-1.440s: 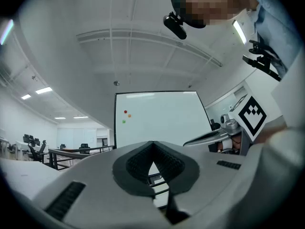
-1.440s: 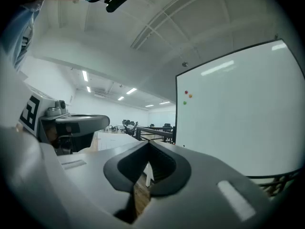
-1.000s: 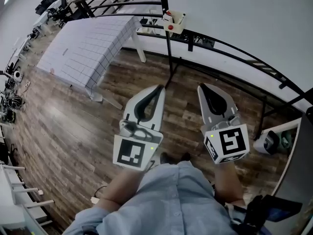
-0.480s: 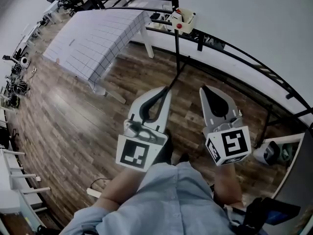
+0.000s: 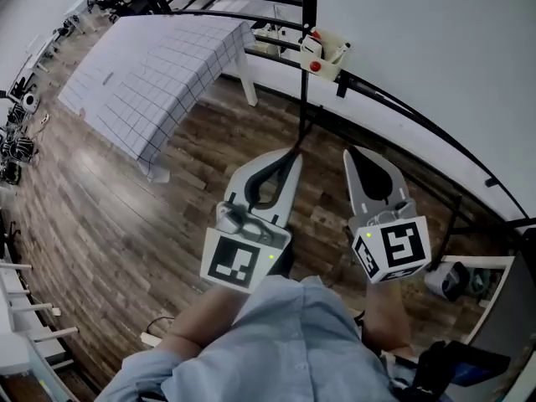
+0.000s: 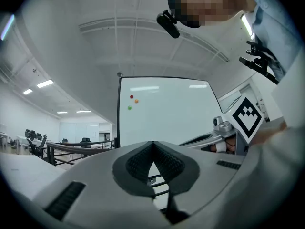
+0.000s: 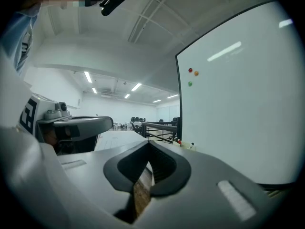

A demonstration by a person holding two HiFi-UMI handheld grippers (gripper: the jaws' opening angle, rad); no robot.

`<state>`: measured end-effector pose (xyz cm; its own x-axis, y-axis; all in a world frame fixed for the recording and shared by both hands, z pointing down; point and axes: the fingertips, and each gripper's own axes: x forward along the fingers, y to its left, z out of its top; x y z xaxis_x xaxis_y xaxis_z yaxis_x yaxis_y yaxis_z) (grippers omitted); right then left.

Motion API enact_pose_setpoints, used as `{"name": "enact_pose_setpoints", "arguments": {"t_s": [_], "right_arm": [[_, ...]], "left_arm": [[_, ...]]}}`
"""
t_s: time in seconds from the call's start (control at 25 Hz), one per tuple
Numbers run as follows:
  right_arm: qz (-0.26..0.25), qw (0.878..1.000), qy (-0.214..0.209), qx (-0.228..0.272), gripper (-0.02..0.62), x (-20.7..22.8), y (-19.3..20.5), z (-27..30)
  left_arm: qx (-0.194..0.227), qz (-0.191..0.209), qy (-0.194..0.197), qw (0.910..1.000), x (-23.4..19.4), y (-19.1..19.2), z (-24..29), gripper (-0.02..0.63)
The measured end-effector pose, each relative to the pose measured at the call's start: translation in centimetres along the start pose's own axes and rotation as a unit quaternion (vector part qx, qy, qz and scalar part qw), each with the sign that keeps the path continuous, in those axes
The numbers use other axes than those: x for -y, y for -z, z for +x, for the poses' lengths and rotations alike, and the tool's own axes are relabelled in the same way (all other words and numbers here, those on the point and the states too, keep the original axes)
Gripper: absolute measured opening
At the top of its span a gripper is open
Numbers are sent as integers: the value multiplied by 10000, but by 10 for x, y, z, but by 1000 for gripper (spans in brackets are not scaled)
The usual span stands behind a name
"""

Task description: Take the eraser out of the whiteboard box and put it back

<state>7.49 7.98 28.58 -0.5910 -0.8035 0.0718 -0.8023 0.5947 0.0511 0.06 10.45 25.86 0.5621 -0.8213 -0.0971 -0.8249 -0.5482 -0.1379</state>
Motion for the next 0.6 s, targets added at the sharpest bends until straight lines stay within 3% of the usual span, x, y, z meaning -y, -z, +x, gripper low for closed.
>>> {"name": "enact_pose_setpoints", "arguments": {"t_s": [0.32, 0.6], "right_arm": [[-103, 9996, 264, -26, 2, 37, -14, 96], [-278, 9988, 396, -64, 2, 49, -28, 141]], "left_arm": [[64, -58, 258, 9996, -77, 11, 65, -2], [219, -65, 309, 9993, -121, 8, 92, -2]]}}
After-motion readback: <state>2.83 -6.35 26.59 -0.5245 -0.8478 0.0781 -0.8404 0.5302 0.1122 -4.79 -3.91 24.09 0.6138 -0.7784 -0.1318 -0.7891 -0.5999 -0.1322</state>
